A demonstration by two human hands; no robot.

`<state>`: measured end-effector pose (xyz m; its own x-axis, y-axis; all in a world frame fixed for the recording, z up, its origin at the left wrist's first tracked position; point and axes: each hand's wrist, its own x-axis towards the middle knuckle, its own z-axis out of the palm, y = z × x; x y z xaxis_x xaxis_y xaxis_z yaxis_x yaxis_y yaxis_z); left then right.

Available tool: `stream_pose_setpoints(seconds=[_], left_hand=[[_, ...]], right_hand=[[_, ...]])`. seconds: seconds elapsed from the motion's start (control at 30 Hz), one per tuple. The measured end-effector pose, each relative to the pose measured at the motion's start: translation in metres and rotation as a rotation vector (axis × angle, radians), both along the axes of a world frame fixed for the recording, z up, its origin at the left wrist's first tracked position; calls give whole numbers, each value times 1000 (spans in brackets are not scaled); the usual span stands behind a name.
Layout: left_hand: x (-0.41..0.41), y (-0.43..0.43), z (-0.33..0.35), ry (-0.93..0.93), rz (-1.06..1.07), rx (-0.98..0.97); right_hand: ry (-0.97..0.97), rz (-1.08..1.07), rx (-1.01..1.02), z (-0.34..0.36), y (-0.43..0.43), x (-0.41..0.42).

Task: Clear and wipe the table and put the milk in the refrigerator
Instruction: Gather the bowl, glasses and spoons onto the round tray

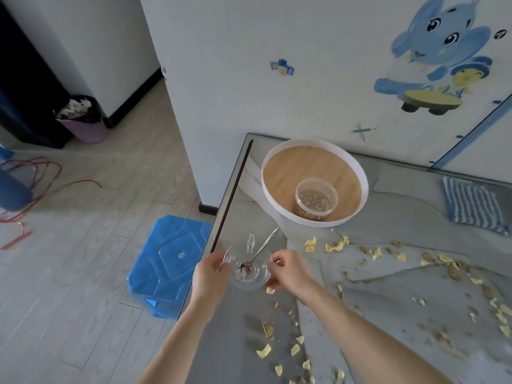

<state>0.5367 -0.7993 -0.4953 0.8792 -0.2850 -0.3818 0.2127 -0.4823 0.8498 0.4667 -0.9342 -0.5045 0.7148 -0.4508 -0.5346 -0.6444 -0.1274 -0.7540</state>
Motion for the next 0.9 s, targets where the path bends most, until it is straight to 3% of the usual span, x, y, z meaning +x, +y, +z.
stream_pose_setpoints(seconds=[0.2,0.47,0.9], left_hand=[[32,-61,-1,18,50,-201],[52,-133,-29,-21,-88,-103],[64,-171,-65,-116,-52,-146]], right_hand=[[-32,-12,-111,32,-79,40],[-74,-26,-179,63,-152,106],[200,-85,-229,23,-175,163]])
